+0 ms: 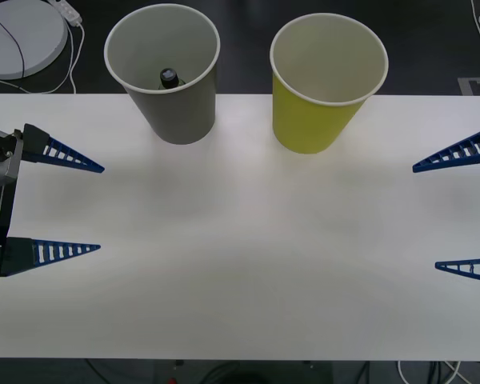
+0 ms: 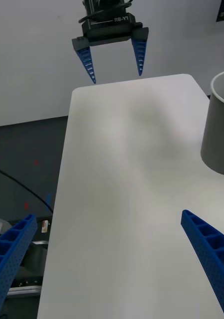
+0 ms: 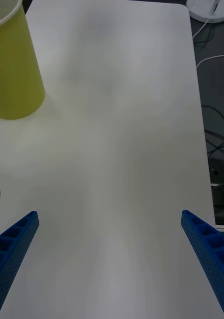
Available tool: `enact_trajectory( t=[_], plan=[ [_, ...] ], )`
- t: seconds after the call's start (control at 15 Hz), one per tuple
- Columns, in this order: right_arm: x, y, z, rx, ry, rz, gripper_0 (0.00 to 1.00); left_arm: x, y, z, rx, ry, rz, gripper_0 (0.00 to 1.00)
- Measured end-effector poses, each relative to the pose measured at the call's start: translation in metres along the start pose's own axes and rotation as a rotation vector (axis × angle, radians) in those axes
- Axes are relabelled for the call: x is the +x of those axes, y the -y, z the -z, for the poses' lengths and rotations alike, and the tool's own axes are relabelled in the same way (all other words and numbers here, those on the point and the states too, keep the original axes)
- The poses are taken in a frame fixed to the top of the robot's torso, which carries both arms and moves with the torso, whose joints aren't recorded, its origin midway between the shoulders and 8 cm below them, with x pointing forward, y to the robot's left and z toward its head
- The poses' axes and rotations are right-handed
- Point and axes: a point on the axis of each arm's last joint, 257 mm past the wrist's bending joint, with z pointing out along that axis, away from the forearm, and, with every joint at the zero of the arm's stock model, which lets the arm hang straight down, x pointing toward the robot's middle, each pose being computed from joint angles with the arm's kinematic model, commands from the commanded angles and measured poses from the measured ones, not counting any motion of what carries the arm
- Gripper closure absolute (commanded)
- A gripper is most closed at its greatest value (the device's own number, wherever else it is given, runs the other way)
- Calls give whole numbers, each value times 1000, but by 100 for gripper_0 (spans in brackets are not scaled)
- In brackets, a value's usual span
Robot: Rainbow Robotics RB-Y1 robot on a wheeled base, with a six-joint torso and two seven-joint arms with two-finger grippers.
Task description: Put the can into the green bin and the plastic bottle into the gray bin
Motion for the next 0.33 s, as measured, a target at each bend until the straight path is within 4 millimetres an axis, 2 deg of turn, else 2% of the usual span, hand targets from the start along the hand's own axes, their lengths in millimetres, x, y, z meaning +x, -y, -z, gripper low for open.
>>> enact_trajectory(
  t=[0.33],
  plan=[
    [1,0,0,1,2,-6,0,0,0,0,0,0,0,0]
  ],
)
